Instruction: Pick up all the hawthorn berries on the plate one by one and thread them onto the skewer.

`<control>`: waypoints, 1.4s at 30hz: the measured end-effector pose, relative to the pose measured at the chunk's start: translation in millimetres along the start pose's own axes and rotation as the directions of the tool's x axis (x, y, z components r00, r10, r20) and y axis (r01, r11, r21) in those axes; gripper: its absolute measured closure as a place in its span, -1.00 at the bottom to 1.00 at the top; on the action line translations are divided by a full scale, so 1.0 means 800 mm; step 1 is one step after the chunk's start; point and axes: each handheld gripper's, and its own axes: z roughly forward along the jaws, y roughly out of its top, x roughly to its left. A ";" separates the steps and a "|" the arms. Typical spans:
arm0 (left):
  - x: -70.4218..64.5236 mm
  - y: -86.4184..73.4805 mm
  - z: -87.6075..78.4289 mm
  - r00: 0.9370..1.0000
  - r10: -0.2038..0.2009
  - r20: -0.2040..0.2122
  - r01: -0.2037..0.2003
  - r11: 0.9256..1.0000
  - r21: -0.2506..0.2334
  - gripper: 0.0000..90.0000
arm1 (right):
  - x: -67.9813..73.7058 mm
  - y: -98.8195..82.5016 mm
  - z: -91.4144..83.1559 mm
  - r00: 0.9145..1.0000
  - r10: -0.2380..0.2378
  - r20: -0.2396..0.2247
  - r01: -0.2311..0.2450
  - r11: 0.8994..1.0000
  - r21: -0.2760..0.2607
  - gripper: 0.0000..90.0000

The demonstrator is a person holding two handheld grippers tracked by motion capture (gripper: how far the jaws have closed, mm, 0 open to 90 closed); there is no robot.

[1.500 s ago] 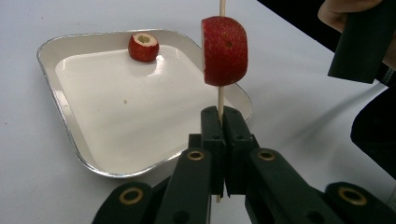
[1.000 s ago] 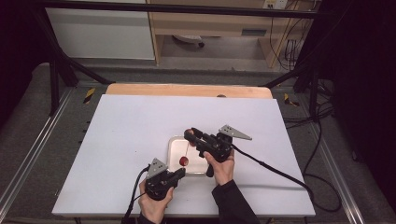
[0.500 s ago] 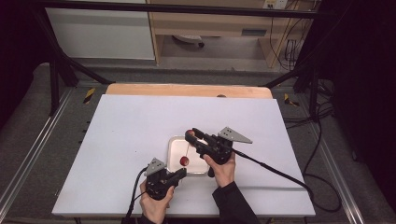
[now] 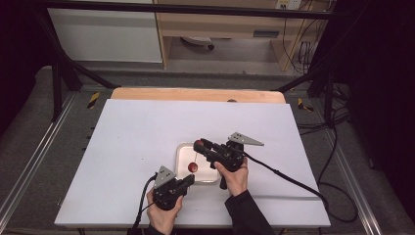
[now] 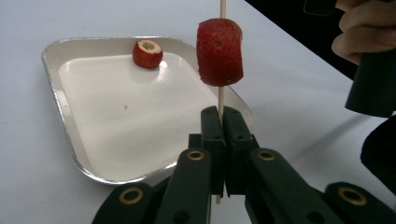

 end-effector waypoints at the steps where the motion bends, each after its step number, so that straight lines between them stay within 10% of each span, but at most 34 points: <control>1: 0.001 0.001 0.000 1.000 0.006 -0.005 -0.006 1.000 -0.002 0.97 | 0.000 0.000 0.000 1.000 0.002 -0.009 -0.002 1.000 0.012 0.33; 12: 0.004 0.004 0.003 1.000 0.024 0.000 -0.024 1.000 0.013 0.97 | 0.002 -0.018 0.005 0.999 0.005 -0.042 0.001 0.991 0.132 0.33; 32: 0.007 0.002 0.004 0.999 0.046 0.003 -0.046 0.999 0.013 0.97 | 0.004 -0.029 0.006 0.998 -0.033 -0.050 0.041 0.985 0.165 0.32; 42: 0.019 0.000 -0.009 0.997 0.075 -0.008 -0.075 0.997 0.012 0.97 | 0.003 -0.014 -0.005 0.995 -0.097 -0.019 0.099 0.982 0.159 -0.21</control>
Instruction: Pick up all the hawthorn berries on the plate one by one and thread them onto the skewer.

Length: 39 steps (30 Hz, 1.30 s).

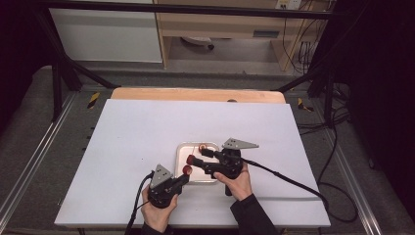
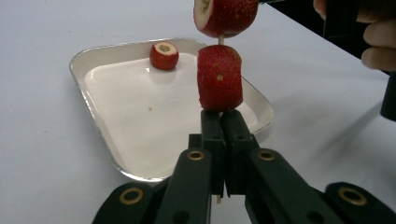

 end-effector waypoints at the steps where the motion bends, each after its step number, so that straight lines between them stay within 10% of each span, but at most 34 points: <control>1: 0.002 0.000 -0.002 1.000 0.003 0.001 -0.003 1.000 0.000 0.97 | -0.001 0.001 -0.002 1.000 -0.007 0.006 0.007 1.000 0.004 -0.27; 6: 0.011 -0.002 -0.015 1.000 0.020 -0.011 -0.020 1.000 0.000 0.97 | -0.008 0.004 -0.014 0.993 -0.086 0.085 0.080 0.994 0.073 -0.54; 12: 0.021 -0.005 -0.025 0.999 0.043 -0.029 -0.042 0.999 0.015 0.97 | -0.020 0.007 -0.021 0.967 -0.198 0.158 0.163 0.964 0.211 -0.72; 17: 0.028 -0.008 -0.030 0.999 0.044 -0.029 -0.043 0.999 0.032 0.97 | -0.033 0.022 -0.021 0.966 -0.199 0.168 0.151 0.953 0.263 -0.73; 28: 0.038 -0.011 -0.037 0.999 0.043 -0.029 -0.042 0.999 0.035 0.97 | -0.050 0.040 0.030 0.941 -0.306 0.144 0.191 0.833 0.520 -0.64; 39: 0.040 -0.012 -0.039 0.999 0.047 -0.025 -0.047 0.998 0.036 0.97 | -0.064 0.048 0.073 0.913 -0.403 0.061 0.295 0.757 0.584 -0.42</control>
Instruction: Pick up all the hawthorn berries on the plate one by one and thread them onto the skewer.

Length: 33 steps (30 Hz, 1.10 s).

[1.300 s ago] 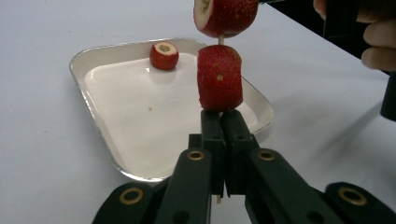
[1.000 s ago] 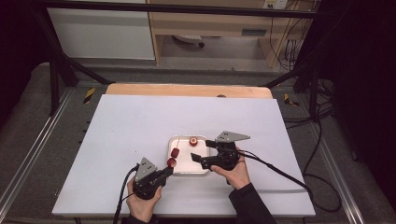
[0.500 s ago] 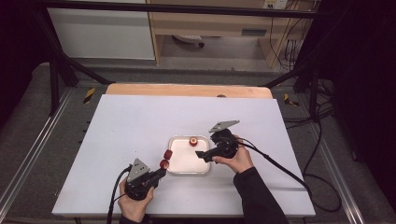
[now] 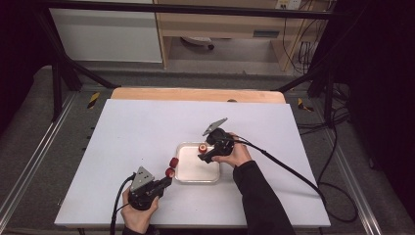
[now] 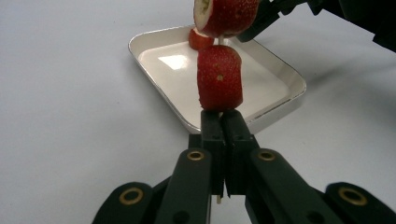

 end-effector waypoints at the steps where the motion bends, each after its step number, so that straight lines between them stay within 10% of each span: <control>1: 0.000 0.000 0.000 1.000 0.003 0.001 -0.003 1.000 0.002 0.97 | -0.001 0.002 0.003 1.000 -0.011 -0.001 0.011 1.000 0.008 -0.39; 33: 0.001 -0.002 0.004 1.000 0.009 0.015 -0.010 1.000 0.014 0.97 | -0.033 0.015 0.045 0.997 -0.031 -0.072 0.040 0.991 0.126 0.26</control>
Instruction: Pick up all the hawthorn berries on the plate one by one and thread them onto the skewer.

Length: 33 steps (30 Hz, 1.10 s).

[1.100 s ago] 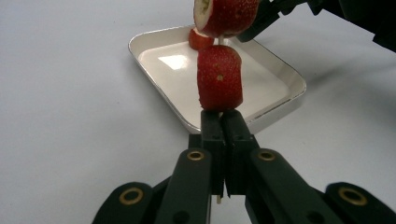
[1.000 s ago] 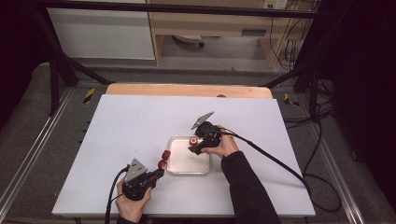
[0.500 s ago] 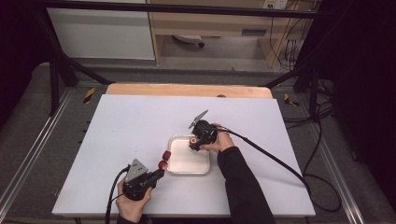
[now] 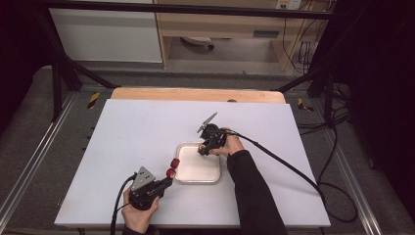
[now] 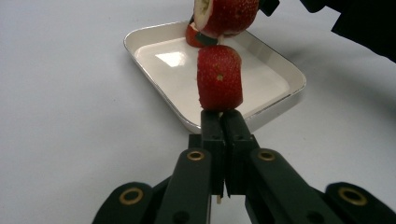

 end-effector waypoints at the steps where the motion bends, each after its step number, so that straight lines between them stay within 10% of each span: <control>1: 0.000 0.000 0.000 1.000 -0.001 0.000 0.001 1.000 -0.001 0.97 | -0.001 0.000 0.000 1.000 -0.002 -0.001 0.002 1.000 0.003 0.27; 14: -0.001 0.000 0.001 1.000 0.003 0.001 -0.003 1.000 0.002 0.97 | 0.000 0.000 0.001 1.000 0.014 -0.004 -0.014 1.000 0.016 0.33; 22: -0.004 0.000 0.002 1.000 0.003 0.001 -0.003 1.000 -0.008 0.97 | 0.012 0.001 -0.028 0.997 0.077 -0.032 -0.079 0.994 -0.079 0.33; 33: -0.018 0.001 0.011 1.000 0.011 0.017 -0.011 1.000 -0.014 0.97 | 0.041 -0.020 -0.064 0.967 0.233 -0.102 -0.253 0.923 -0.290 0.33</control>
